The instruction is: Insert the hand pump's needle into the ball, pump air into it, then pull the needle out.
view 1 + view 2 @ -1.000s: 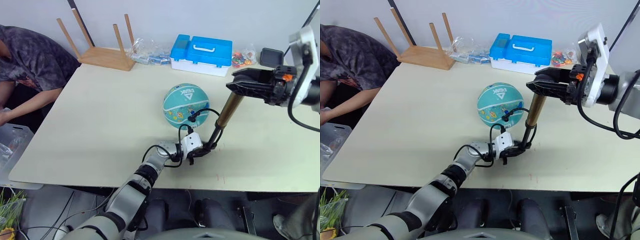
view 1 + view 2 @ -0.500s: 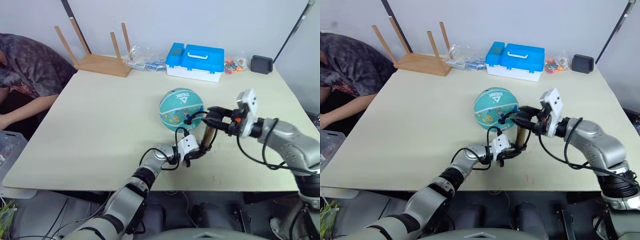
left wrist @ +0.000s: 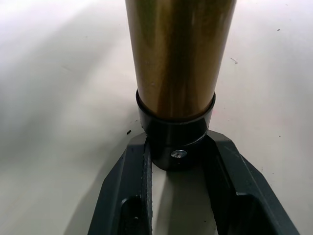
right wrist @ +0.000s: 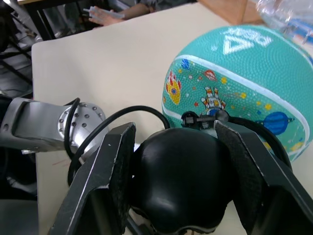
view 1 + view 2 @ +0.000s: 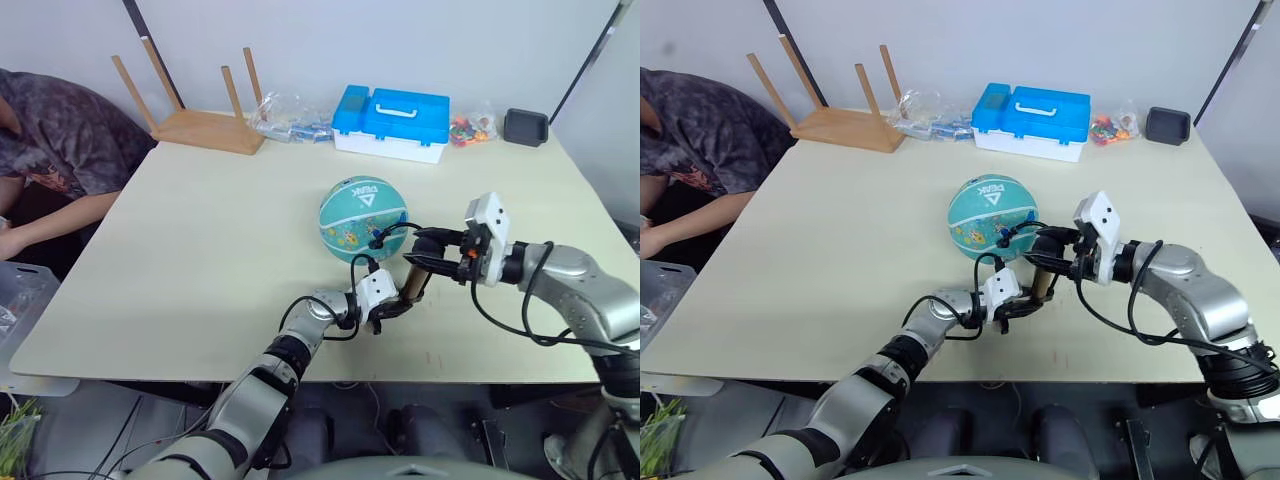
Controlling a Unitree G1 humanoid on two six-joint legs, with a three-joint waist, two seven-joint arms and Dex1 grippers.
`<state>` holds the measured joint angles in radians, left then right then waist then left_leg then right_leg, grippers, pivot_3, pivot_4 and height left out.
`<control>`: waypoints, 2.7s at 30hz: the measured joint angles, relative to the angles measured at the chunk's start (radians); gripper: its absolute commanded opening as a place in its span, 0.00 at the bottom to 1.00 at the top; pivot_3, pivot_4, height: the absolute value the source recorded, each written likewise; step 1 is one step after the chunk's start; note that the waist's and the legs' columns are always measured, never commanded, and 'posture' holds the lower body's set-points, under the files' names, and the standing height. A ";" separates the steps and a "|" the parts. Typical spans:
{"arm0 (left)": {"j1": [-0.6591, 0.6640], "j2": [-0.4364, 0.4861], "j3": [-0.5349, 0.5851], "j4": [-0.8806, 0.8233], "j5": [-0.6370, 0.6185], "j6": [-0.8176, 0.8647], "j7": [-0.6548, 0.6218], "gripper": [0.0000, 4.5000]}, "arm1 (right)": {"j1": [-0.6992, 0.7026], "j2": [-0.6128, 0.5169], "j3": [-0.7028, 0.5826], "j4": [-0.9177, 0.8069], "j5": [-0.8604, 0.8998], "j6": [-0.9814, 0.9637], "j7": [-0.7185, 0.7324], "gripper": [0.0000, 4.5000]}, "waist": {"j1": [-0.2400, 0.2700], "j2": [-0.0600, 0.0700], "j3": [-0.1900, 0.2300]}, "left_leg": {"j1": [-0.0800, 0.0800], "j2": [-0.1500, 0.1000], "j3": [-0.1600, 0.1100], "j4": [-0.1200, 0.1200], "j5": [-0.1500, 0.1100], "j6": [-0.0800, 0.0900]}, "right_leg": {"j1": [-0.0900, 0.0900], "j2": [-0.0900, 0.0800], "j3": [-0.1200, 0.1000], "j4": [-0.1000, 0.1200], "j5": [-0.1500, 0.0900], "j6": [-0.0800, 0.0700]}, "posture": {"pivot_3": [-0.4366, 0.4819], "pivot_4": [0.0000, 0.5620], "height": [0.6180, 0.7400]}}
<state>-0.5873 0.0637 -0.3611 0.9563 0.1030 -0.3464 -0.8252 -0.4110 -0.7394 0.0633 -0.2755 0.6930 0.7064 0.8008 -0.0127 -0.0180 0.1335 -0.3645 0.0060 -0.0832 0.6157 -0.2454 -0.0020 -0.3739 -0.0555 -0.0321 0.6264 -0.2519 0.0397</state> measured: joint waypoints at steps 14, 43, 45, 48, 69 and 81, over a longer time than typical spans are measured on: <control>-0.018 -0.013 -0.001 0.004 -0.008 -0.015 -0.003 0.21 | -0.336 -0.144 -0.285 -0.024 0.469 0.407 -0.158 0.46 | 0.012 0.004 0.020 | -0.017 -0.004 0.000 0.010 0.000 0.001 | -0.010 -0.001 -0.006 0.000 0.004 0.001 | 0.48 0.27 1.00; 0.017 0.005 0.003 0.045 -0.005 -0.014 0.036 0.21 | 0.081 0.170 0.098 0.094 -0.136 -0.254 -0.010 0.46 | -0.005 -0.010 -0.019 | 0.005 0.003 0.001 -0.002 0.000 0.000 | 0.005 0.001 -0.005 0.000 0.000 -0.006 | 0.48 0.27 1.00; 0.016 0.005 0.004 0.044 -0.005 -0.014 0.036 0.21 | 0.070 0.168 0.095 0.098 -0.139 -0.253 0.001 0.46 | -0.005 -0.009 -0.019 | 0.005 0.004 0.001 -0.002 -0.001 -0.001 | 0.005 0.001 -0.005 0.000 0.000 -0.006 | 0.48 0.27 1.00; 0.016 0.004 0.004 0.038 -0.006 -0.014 0.032 0.21 | 0.061 0.151 0.072 0.073 -0.134 -0.219 0.003 0.46 | -0.004 -0.009 -0.018 | 0.005 0.004 0.001 -0.002 -0.001 -0.001 | 0.003 0.000 -0.005 0.000 0.000 -0.006 | 0.48 0.27 1.00; -0.002 -0.010 0.007 0.006 -0.012 -0.023 0.002 0.21 | -0.311 -0.050 -0.261 -0.060 0.356 0.357 -0.163 0.46 | 0.009 0.006 0.012 | -0.012 -0.003 0.001 0.004 0.000 0.001 | -0.006 -0.002 -0.011 -0.001 0.003 -0.002 | 0.48 0.27 1.00; 0.011 -0.005 0.006 0.013 -0.005 -0.023 0.019 0.21 | -0.120 -0.004 -0.211 -0.098 0.256 0.211 -0.127 0.46 | 0.002 -0.001 -0.003 | -0.010 -0.003 0.001 0.004 0.000 0.001 | -0.003 -0.001 -0.011 0.000 0.002 -0.002 | 0.48 0.27 1.00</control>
<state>-0.5760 0.0591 -0.3552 0.9691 0.0977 -0.3696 -0.8058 -0.5305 -0.7432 -0.1481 -0.3731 0.9485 0.9173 0.6737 -0.0106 -0.0187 0.1309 -0.3743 0.0033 -0.0821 0.6202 -0.2453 -0.0015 -0.3773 -0.0565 -0.0433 0.6259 -0.2494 0.0380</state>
